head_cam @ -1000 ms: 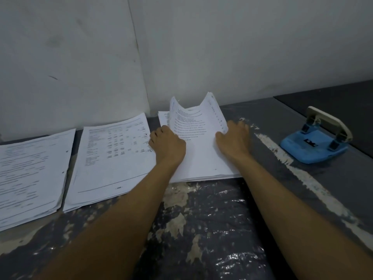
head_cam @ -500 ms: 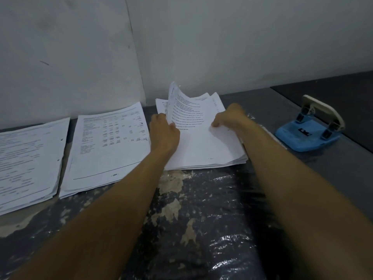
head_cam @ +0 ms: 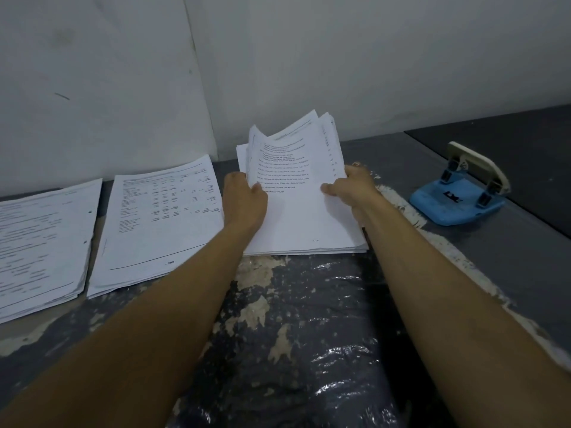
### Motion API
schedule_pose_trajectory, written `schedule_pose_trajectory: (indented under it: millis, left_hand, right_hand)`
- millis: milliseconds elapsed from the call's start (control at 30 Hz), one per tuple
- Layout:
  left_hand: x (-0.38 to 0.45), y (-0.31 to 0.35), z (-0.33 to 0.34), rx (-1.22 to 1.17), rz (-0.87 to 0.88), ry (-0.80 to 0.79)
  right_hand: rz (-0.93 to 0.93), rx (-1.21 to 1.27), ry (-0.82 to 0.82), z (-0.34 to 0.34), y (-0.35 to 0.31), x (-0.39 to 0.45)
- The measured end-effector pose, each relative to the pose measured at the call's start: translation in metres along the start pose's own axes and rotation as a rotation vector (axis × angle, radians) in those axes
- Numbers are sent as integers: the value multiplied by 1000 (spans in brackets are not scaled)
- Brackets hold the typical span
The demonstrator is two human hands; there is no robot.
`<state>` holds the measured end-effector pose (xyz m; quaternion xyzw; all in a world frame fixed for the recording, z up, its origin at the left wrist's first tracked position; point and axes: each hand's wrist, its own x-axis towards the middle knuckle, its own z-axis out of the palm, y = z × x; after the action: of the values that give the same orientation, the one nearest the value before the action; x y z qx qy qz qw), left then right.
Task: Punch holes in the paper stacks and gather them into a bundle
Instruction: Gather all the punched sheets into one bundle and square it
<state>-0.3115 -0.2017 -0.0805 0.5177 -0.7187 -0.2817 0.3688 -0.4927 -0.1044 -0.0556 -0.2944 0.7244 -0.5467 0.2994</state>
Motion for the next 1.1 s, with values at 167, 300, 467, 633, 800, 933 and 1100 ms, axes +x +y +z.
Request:
schedule_pose_trajectory:
  millis: [167, 300, 467, 633, 800, 933, 1100]
  left_hand:
    - [-2, 2, -3, -206, -52, -34]
    - [1, 5, -14, -338, -86, -75]
    - [0, 26, -37, -447, -93, -103]
    - [-14, 52, -61, -538, 0, -123]
    - [-46, 67, -97, -551, 125, -84]
    - [-82, 71, -131, -530, 208, -13]
    - [-128, 67, -179, -492, 306, 61]
  right_hand:
    - [-50, 259, -49, -12, 10, -10]
    - [-82, 283, -51, -15, 12, -15]
    - [-86, 317, -22, -19, 3, -32]
    - [-142, 290, 41, -33, -24, -65]
    - [-250, 252, 57, -41, -52, -112]
    - [-292, 194, 46, -29, -65, -156]
    - [-344, 236, 72, -4, -72, -211]
